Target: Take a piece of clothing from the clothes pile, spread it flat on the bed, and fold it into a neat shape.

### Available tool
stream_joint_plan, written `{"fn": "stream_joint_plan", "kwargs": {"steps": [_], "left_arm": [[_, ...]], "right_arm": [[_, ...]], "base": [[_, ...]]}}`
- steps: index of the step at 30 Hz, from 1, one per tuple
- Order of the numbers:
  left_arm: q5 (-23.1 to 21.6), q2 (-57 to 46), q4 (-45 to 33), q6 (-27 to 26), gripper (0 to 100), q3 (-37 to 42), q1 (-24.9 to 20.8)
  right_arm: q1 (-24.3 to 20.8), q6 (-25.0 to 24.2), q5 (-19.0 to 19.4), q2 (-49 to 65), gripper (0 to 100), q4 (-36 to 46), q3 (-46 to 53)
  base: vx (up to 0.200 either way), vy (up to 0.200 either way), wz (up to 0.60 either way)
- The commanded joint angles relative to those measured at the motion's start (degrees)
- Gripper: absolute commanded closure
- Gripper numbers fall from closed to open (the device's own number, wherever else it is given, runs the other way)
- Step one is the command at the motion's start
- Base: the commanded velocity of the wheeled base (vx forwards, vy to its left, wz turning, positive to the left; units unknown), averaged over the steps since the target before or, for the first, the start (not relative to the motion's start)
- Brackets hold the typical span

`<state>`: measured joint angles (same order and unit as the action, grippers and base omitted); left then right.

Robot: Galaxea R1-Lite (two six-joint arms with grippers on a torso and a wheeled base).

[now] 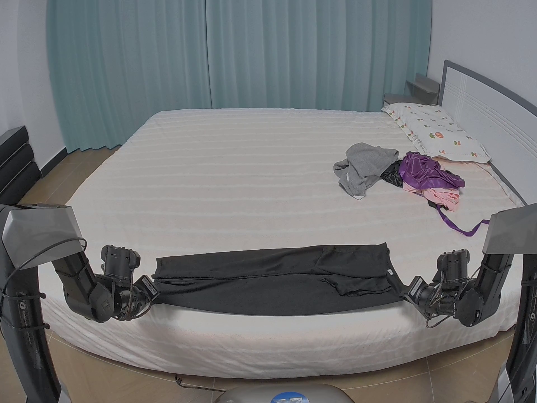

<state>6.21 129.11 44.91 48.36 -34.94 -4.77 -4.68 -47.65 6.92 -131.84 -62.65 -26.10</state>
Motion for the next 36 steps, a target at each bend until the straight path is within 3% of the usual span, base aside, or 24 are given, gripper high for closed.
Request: {"fn": "stream_joint_plan", "kwargs": {"steps": [1, 7, 8, 9, 14, 18, 21, 25, 29, 36], "left_arm": [[-0.3, -0.1, -0.2, -0.1, 100, 0.5, 0.1], [-1.3, 0.2, -0.3, -0.9, 100, 1.0, 0.1], [-1.3, 0.1, -0.3, -0.9, 100, 1.1, 0.0], [-1.4, 0.0, -0.3, -0.9, 0, 1.2, -0.1], [-3.0, -0.3, -0.3, -0.8, 0, 2.4, -0.2], [-3.3, -1.1, -0.2, -0.8, 0, 2.7, 0.7], [-4.1, -2.7, 0.1, -0.5, 0, 2.6, 2.4], [-8.3, -5.7, -0.3, 0.3, 0, 2.8, 4.2], [-9.5, -6.6, -0.3, 2.4, 0, 2.7, 4.4], [-9.5, -6.0, -0.2, 2.5, 0, 2.4, 4.4]], "right_arm": [[-0.1, 1.2, 0.7, 1.4, 100, 0.0, 3.2], [-0.1, 4.5, 0.8, -0.1, 100, -2.0, 4.1], [-0.1, 4.6, 0.8, -0.4, 0, -2.4, 4.0], [-0.1, 4.6, 0.8, -0.8, 0, -2.9, 3.9], [-0.3, 4.4, 0.7, 0.2, 0, -3.8, 4.3], [-0.5, 2.7, 0.8, 7.4, 0, -3.0, 5.3], [-4.3, -2.1, 0.7, 11.0, 0, -2.8, 5.9], [-8.4, -5.3, 0.5, 8.6, 0, -3.0, 4.7], [-10.3, -5.6, -1.3, 4.8, 0, -3.6, 2.1], [-10.7, -5.5, -2.5, 8.7, 0, -2.8, 2.4]], "base": [[0.000, 0.000, 0.00], [0.000, 0.000, 0.00], [0.000, 0.000, 0.00], [0.000, 0.000, 0.00], [0.000, 0.000, 0.00], [0.000, 0.000, 0.00], [0.000, 0.000, 0.00], [0.000, 0.000, 0.00], [0.000, 0.000, 0.00], [0.000, 0.000, 0.00]]}}
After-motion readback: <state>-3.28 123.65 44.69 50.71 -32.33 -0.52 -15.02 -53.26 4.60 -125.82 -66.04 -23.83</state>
